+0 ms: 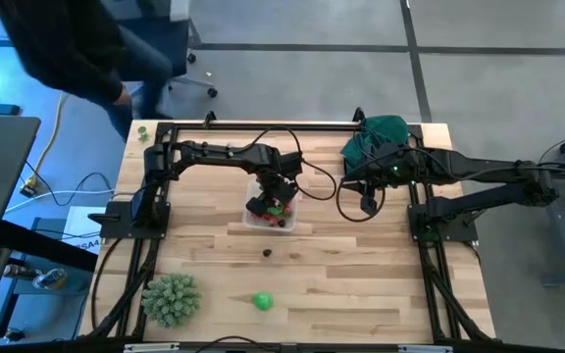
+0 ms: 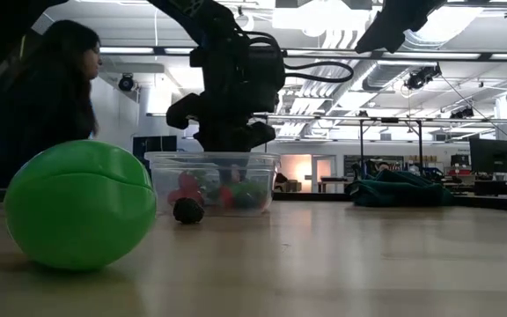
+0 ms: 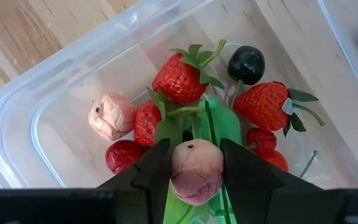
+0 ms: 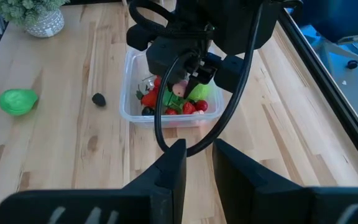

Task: Pick and placing Produce into tupperware
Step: Put the pink peach into the transparent container

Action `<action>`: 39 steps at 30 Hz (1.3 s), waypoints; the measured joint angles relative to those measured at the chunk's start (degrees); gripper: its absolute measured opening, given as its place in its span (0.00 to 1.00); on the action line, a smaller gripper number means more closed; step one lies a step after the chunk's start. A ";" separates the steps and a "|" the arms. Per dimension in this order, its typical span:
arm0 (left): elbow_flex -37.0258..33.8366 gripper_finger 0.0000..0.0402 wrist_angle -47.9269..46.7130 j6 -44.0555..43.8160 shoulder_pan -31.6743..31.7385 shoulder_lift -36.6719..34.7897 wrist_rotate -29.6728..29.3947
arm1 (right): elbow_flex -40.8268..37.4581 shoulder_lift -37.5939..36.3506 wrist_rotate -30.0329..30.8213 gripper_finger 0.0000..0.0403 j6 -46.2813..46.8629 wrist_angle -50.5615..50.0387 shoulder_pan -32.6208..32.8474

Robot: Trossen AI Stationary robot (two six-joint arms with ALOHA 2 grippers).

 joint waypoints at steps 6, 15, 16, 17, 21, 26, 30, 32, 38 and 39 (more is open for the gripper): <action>0.00 0.32 -0.59 -0.42 -0.01 0.00 0.05 | 0.00 0.02 0.00 0.17 0.00 0.00 -0.02; 0.00 0.32 -1.75 -1.31 -0.01 0.00 0.17 | 0.00 0.00 0.02 0.17 0.00 0.00 -0.02; 0.00 0.32 -1.75 -1.31 -0.01 0.00 0.20 | 0.00 0.00 0.02 0.17 0.00 0.00 0.00; 0.00 0.32 -1.83 -1.31 -0.01 0.00 0.20 | 0.00 0.02 0.02 0.17 0.00 0.00 -0.01; 0.00 0.32 -2.18 -1.29 -0.32 0.00 0.20 | 0.00 0.00 0.02 0.17 0.00 0.00 -0.01; 0.00 0.32 -2.97 -1.33 -0.79 0.00 0.41 | 0.00 0.01 0.02 0.17 0.00 0.01 -0.01; -0.01 0.32 -3.05 -1.33 -1.18 0.00 0.30 | 0.00 0.00 0.04 0.17 0.00 0.00 -0.01; 0.00 0.32 -3.09 -1.36 -1.28 0.00 0.28 | 0.00 0.00 0.04 0.17 0.00 0.00 -0.02; 0.00 0.41 -3.15 -2.65 -1.41 0.00 0.20 | 0.00 0.02 0.04 0.17 0.00 0.00 0.00; -0.02 0.44 -3.15 -3.18 -1.41 0.00 -0.02 | 0.00 0.02 0.04 0.17 0.00 0.00 -0.01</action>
